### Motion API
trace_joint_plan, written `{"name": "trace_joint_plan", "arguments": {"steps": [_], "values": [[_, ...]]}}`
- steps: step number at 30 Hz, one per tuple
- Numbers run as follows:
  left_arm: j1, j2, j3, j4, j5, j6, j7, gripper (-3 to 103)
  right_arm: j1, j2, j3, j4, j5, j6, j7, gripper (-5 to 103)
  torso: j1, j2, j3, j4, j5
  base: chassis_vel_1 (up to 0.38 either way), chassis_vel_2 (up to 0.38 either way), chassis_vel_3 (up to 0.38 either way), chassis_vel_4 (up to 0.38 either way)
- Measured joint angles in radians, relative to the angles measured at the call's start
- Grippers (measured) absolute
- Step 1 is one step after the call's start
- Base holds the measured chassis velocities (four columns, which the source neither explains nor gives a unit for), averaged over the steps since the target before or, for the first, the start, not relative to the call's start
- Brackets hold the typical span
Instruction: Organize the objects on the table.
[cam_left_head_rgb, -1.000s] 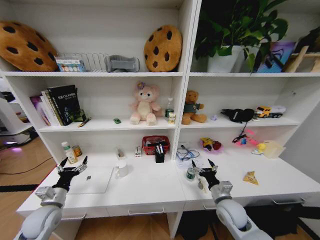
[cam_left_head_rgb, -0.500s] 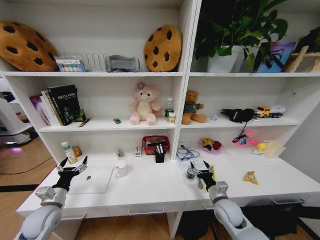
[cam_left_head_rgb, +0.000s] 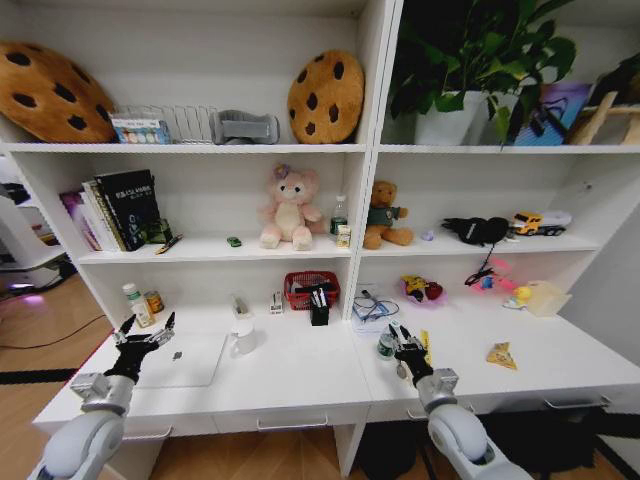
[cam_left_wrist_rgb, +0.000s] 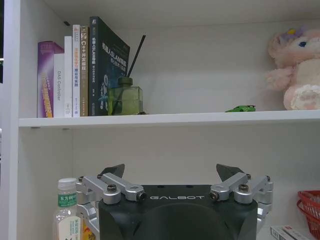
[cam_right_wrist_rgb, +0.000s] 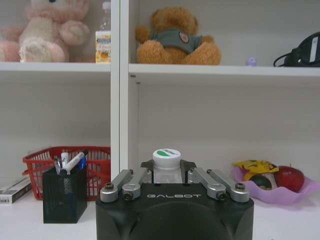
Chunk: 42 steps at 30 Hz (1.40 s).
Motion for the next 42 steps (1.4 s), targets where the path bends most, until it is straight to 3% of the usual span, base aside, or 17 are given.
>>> {"name": "trace_joint_plan", "arguments": {"steps": [1, 4, 8, 11, 15, 17, 18, 21, 30, 32, 42], "values": [[0.000, 0.000, 0.000, 0.000, 0.000, 0.000, 0.000, 100, 0.000, 0.000, 0.000, 0.000, 0.000, 0.000, 0.000, 26, 0.000, 0.000, 0.000, 0.0000, 0.0000, 0.000, 0.000, 0.000, 0.000], [0.000, 0.000, 0.000, 0.000, 0.000, 0.000, 0.000, 100, -0.102, 0.014, 0.024, 0.108, -0.041, 0.016, 0.121, 26, 0.000, 0.000, 0.000, 0.0000, 0.0000, 0.000, 0.000, 0.000, 0.000], [0.000, 0.000, 0.000, 0.000, 0.000, 0.000, 0.000, 100, -0.199, 0.029, 0.041, 0.185, -0.089, 0.049, 0.199, 26, 0.000, 0.000, 0.000, -0.0002, -0.0001, 0.000, 0.000, 0.000, 0.000], [0.000, 0.000, 0.000, 0.000, 0.000, 0.000, 0.000, 100, -0.357, 0.071, 0.059, 0.270, -0.203, 0.131, 0.289, 26, 0.000, 0.000, 0.000, -0.0002, -0.0001, 0.000, 0.000, 0.000, 0.000], [0.000, 0.000, 0.000, 0.000, 0.000, 0.000, 0.000, 100, -0.444, 0.108, 0.059, 0.289, -0.291, 0.193, 0.344, 26, 0.000, 0.000, 0.000, -0.0002, -0.0002, 0.000, 0.000, 0.000, 0.000], [0.000, 0.000, 0.000, 0.000, 0.000, 0.000, 0.000, 100, -0.528, 0.172, 0.040, 0.271, -0.379, 0.252, 0.437, 26, 0.000, 0.000, 0.000, -0.0004, -0.0002, 0.000, 0.000, 0.000, 0.000], [0.000, 0.000, 0.000, 0.000, 0.000, 0.000, 0.000, 100, -0.528, 0.172, 0.040, 0.271, -0.379, 0.252, 0.437, 26, 0.000, 0.000, 0.000, -0.0004, -0.0002, 0.000, 0.000, 0.000, 0.000], [0.000, 0.000, 0.000, 0.000, 0.000, 0.000, 0.000, 100, -0.543, 0.228, 0.003, 0.151, -0.441, 0.333, 0.511, 26, 0.000, 0.000, 0.000, -0.0002, 0.0000, 0.000, 0.000, 0.000, 0.000], [0.000, 0.000, 0.000, 0.000, 0.000, 0.000, 0.000, 100, -0.471, 0.267, -0.028, -0.093, -0.442, 0.412, 0.561, 26, 0.000, 0.000, 0.000, -0.0001, 0.0001, 0.000, 0.000, 0.000, 0.000], [0.000, 0.000, 0.000, 0.000, 0.000, 0.000, 0.000, 100, -0.412, 0.277, -0.052, -0.234, -0.428, 0.436, 0.572, 26, 0.000, 0.000, 0.000, 0.0000, -0.0001, 0.000, 0.000, 0.000, 0.000], [0.000, 0.000, 0.000, 0.000, 0.000, 0.000, 0.000, 100, -0.221, 0.297, -0.118, -0.561, -0.388, 0.476, 0.525, 26, 0.000, 0.000, 0.000, -0.0002, 0.0000, 0.000, 0.000, 0.000, 0.000]]}}
